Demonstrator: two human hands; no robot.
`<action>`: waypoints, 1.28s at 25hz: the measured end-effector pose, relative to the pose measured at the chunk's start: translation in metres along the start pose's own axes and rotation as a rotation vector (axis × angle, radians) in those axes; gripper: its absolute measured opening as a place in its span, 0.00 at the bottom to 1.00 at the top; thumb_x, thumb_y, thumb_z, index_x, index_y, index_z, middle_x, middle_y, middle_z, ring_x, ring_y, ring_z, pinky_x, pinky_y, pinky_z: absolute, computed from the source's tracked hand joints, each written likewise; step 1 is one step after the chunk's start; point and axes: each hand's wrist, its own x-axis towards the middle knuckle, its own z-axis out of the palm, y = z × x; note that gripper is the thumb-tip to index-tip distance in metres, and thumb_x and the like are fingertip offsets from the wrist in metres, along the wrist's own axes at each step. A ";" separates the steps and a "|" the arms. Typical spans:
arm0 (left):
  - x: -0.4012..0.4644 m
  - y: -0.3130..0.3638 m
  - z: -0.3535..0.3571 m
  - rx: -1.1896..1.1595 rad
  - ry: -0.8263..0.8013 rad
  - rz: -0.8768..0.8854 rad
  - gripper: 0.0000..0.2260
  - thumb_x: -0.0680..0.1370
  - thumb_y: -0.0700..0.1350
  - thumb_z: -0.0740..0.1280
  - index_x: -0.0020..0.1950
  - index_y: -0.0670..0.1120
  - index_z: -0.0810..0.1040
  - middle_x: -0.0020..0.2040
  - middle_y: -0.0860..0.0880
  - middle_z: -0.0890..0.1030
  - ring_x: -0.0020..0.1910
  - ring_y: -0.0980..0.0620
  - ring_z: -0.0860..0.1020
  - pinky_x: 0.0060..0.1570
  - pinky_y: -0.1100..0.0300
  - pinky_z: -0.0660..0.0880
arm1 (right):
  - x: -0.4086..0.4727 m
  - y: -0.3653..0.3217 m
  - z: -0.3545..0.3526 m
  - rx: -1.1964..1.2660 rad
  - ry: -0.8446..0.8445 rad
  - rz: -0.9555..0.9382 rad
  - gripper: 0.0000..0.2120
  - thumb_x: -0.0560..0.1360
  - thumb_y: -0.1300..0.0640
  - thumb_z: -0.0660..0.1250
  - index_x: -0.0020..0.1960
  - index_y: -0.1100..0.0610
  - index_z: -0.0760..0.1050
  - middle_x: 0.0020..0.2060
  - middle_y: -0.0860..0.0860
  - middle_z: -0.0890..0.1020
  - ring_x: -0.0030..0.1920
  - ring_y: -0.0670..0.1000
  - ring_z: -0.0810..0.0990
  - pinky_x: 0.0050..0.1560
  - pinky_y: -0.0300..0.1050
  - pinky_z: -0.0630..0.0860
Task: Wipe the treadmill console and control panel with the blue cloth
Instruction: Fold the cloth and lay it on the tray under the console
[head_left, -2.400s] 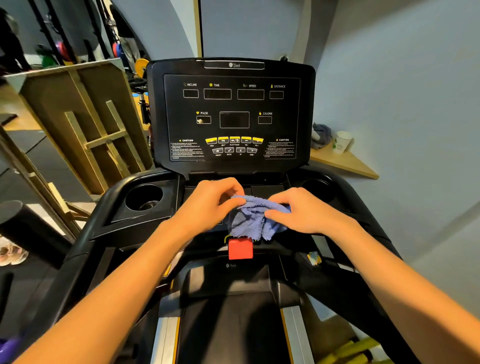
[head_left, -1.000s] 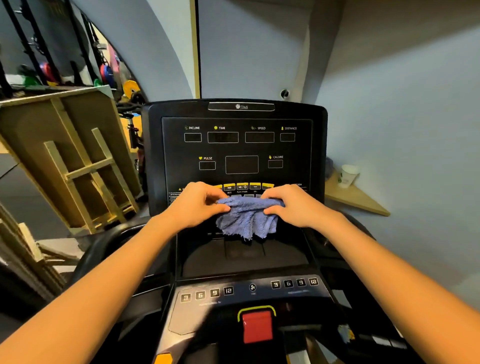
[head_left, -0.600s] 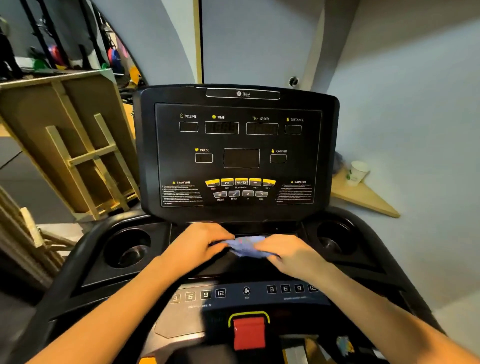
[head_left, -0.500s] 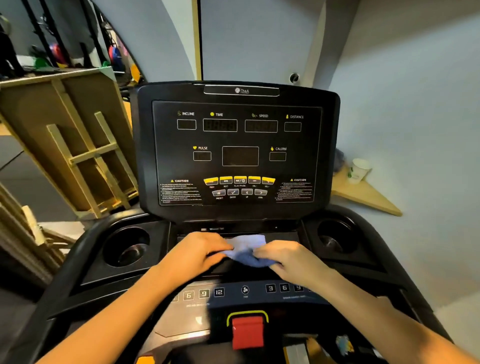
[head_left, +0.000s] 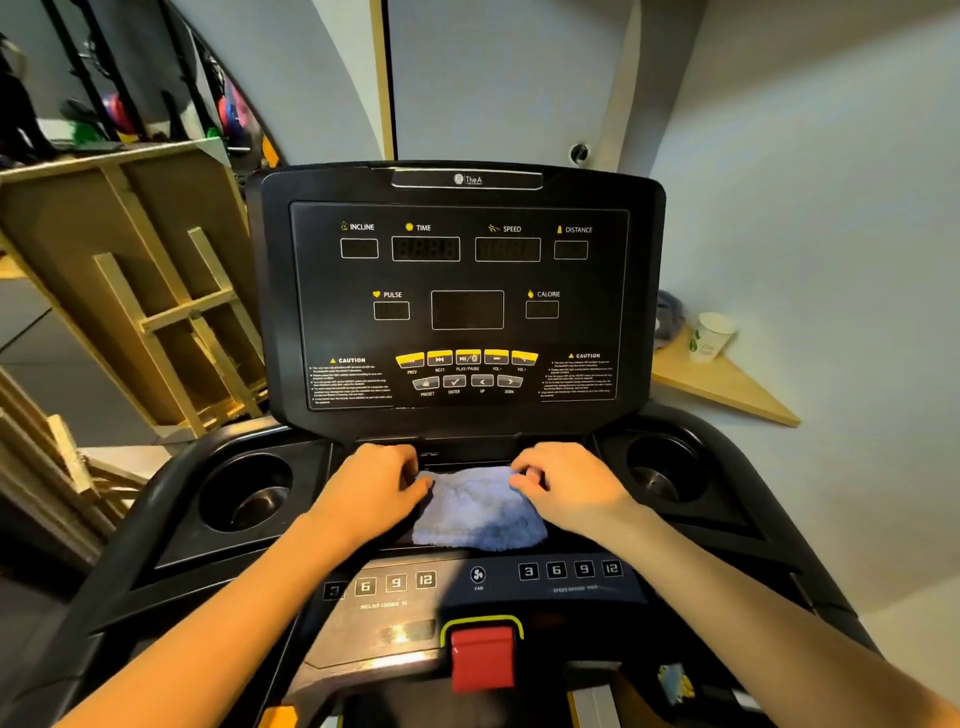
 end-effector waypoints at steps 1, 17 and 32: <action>0.004 0.000 0.005 0.019 0.005 -0.096 0.12 0.74 0.58 0.70 0.41 0.49 0.80 0.35 0.53 0.81 0.36 0.54 0.80 0.43 0.53 0.79 | 0.006 -0.004 0.000 -0.056 0.018 0.057 0.09 0.80 0.47 0.66 0.56 0.48 0.81 0.43 0.42 0.79 0.47 0.47 0.80 0.53 0.50 0.79; 0.002 0.014 0.027 -0.329 0.309 -0.131 0.06 0.73 0.47 0.75 0.42 0.53 0.79 0.32 0.54 0.80 0.32 0.57 0.78 0.37 0.59 0.77 | 0.017 -0.012 0.009 0.091 0.185 0.367 0.09 0.76 0.55 0.61 0.44 0.48 0.79 0.40 0.46 0.82 0.43 0.52 0.81 0.45 0.49 0.81; -0.015 0.012 0.009 -0.257 -0.248 0.404 0.08 0.75 0.54 0.72 0.40 0.51 0.82 0.43 0.56 0.80 0.47 0.59 0.79 0.52 0.59 0.75 | -0.026 0.010 0.002 0.254 -0.109 -0.201 0.06 0.71 0.49 0.78 0.46 0.48 0.85 0.42 0.44 0.80 0.44 0.48 0.77 0.46 0.41 0.76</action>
